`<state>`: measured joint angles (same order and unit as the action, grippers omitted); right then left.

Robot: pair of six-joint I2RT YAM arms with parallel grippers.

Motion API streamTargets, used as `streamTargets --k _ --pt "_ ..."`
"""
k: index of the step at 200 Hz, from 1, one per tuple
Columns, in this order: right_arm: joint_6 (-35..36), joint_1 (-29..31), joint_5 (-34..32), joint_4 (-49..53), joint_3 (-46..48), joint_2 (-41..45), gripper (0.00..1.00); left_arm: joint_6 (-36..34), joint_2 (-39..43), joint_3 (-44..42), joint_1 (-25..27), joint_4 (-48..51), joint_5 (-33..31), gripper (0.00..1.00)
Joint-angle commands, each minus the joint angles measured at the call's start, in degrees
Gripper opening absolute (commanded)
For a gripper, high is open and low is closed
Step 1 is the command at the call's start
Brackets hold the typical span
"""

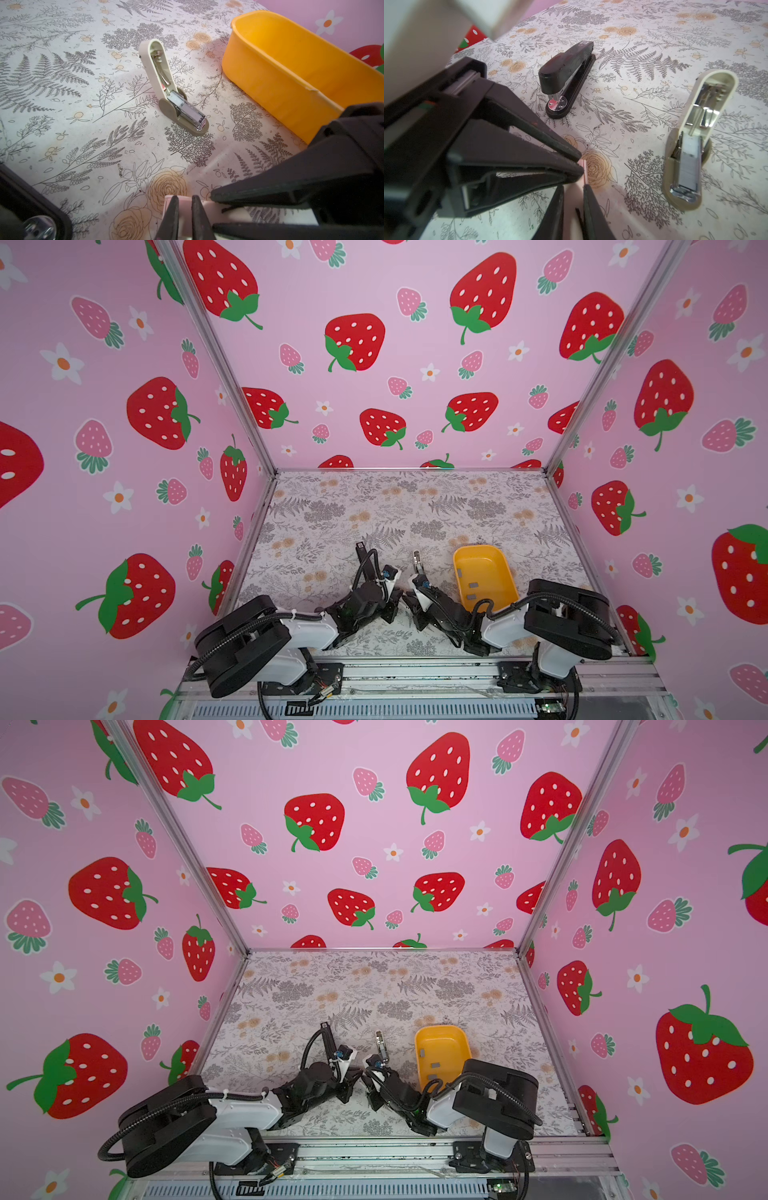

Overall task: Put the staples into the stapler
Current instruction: 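Hold the pink stapler between both grippers and press its top down, then carry the pink stapler beside the black stapler with right gripper while left withdraws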

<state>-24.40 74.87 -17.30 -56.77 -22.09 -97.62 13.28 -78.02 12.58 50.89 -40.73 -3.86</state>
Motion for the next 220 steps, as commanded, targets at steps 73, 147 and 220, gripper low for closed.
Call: streamTargets --k 73,147,220 --pt "-2.64 1.15 1.08 -3.94 4.9 -9.59 0.19 -1.85 -4.5 -1.28 0.26 -2.69 0.3 0.13" --pt "-1.89 1.15 0.28 1.25 2.97 -4.72 0.23 -0.47 -2.04 -0.53 0.29 0.68 -2.55 0.13" --pt "1.86 1.15 1.02 13.06 -1.4 9.69 0.42 6.37 15.67 4.44 0.26 25.94 -15.83 0.16"
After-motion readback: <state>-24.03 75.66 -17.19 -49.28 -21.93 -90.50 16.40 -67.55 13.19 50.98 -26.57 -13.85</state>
